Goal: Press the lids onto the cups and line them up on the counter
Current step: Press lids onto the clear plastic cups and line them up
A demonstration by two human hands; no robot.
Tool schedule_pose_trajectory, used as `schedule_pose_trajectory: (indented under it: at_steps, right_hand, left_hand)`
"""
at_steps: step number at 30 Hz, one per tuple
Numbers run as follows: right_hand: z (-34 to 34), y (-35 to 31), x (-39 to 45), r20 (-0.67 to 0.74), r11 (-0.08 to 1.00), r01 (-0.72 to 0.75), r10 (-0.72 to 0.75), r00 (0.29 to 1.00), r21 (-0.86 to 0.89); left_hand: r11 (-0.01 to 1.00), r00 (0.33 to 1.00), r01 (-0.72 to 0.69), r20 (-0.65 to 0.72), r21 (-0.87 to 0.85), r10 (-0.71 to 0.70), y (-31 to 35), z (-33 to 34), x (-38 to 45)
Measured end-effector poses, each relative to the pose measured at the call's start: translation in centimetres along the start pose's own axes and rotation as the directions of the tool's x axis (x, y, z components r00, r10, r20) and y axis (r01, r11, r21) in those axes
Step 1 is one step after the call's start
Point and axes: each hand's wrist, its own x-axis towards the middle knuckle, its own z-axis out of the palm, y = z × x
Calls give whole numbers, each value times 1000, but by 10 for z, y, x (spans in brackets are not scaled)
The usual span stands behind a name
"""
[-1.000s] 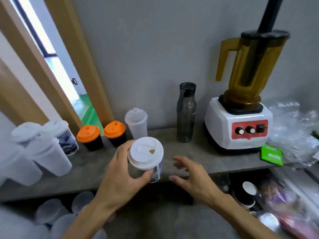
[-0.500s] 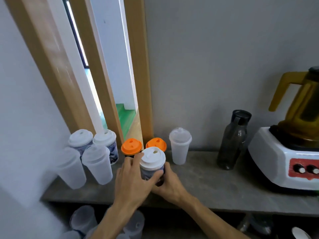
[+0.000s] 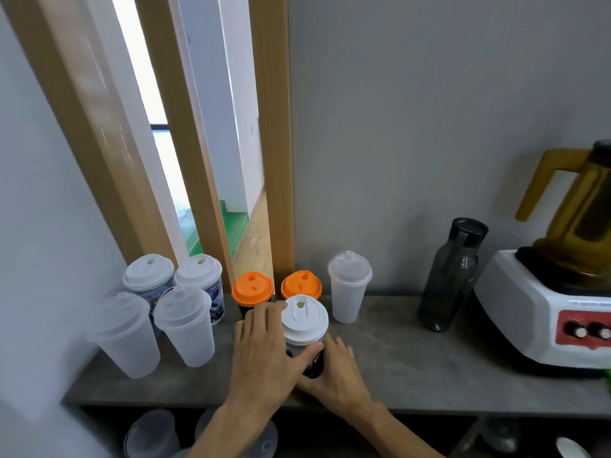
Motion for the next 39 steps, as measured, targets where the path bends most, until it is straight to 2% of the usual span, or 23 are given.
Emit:
schedule_pose_trajectory:
  at_steps: [6,11,17,21,26,30,35,39]
  right_hand:
    - [0,1,-2,1,1000,-20,20,1000,-14]
    - [0,1,-2,12,999,-33,34,999,-25]
    - [-1,0,-3,16,999,-26,26,1000,-23]
    - [-1,-1,-3,1,999,-9,9,1000,-37]
    - [2,1,-2,-3,999,1,-1,1000,-37]
    - [1,-1,-3,-4,1000,5,-5,1000,-30]
    - [0,-2,-5,16,1000,9,-9,1000,-12]
    - [2,0,-4,1,1000,-9,9,1000,-11]
  left_hand:
    - [995,984,-100,146,12,97,-24,-4,17]
    - [993,985,-45,160,-108,62,-31,2,12]
    - [991,986,5,166,-134,18,-23,5,-1]
    - [997,994,-48,97,-61,53,-20,8,-24]
    - [995,992,-102,74,-7,103,-21,5,-29]
    - [995,987,-101,123,4,100,-16,-6,-31]
    - [980,962,-190,208,55,175,-11,-4,-48]
    - [971,965,-224,162,88,208,-8,-3,-46]
